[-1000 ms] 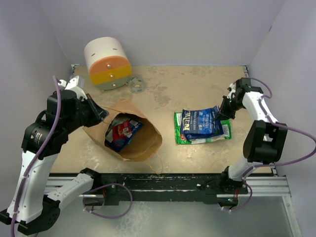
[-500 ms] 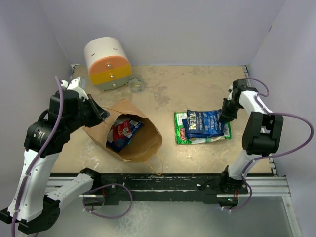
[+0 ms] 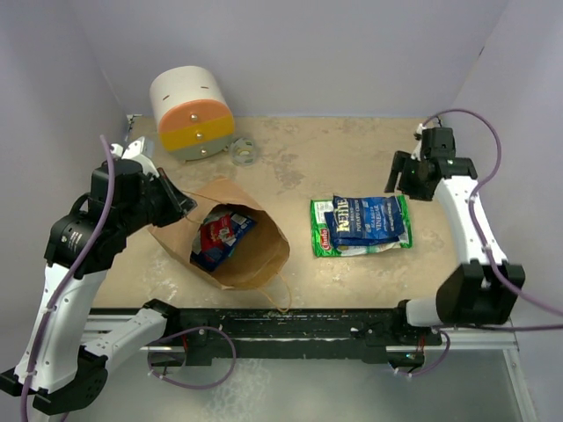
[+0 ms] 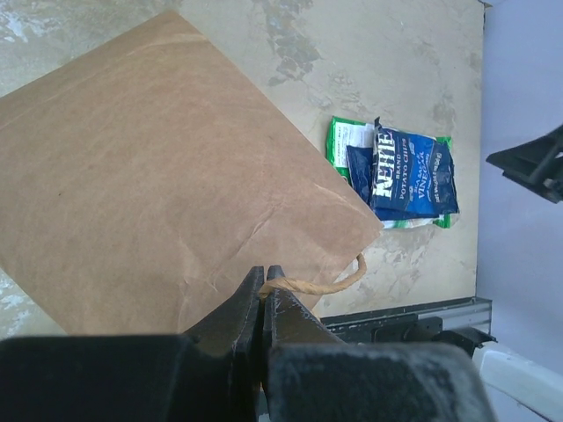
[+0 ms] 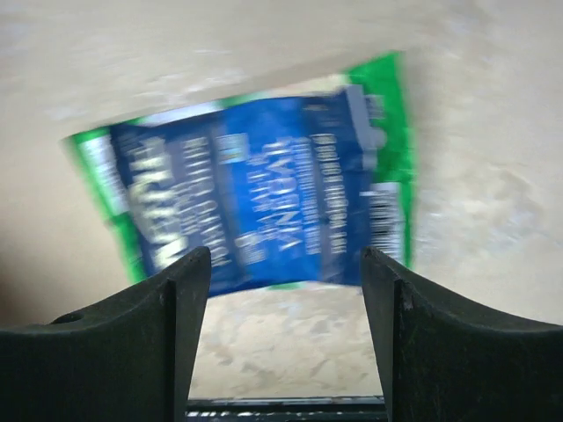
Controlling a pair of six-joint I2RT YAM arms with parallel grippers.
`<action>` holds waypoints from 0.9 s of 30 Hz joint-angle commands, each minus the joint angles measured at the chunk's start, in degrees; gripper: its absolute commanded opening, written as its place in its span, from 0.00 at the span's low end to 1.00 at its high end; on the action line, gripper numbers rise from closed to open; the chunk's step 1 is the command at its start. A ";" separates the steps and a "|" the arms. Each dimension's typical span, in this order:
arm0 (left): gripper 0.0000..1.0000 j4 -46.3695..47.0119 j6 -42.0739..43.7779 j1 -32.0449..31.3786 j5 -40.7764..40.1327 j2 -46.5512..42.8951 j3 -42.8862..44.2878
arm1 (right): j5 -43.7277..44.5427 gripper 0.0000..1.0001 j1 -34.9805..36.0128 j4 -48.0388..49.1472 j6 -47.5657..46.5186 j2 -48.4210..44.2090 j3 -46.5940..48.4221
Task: Take the snacks out of the paper bag
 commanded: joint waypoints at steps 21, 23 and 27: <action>0.00 -1.36 0.72 -0.01 0.57 -4.09 -0.43 | -22.43 0.76 66.22 63.64 -35.23 -22.28 -25.87; 0.00 -0.68 0.78 0.05 1.44 -4.01 -0.42 | -24.40 0.72 66.56 61.71 -41.09 -17.25 -22.73; 0.00 0.58 2.39 0.04 2.19 -4.15 -0.17 | -24.08 0.58 67.81 59.57 -50.13 -8.46 -17.40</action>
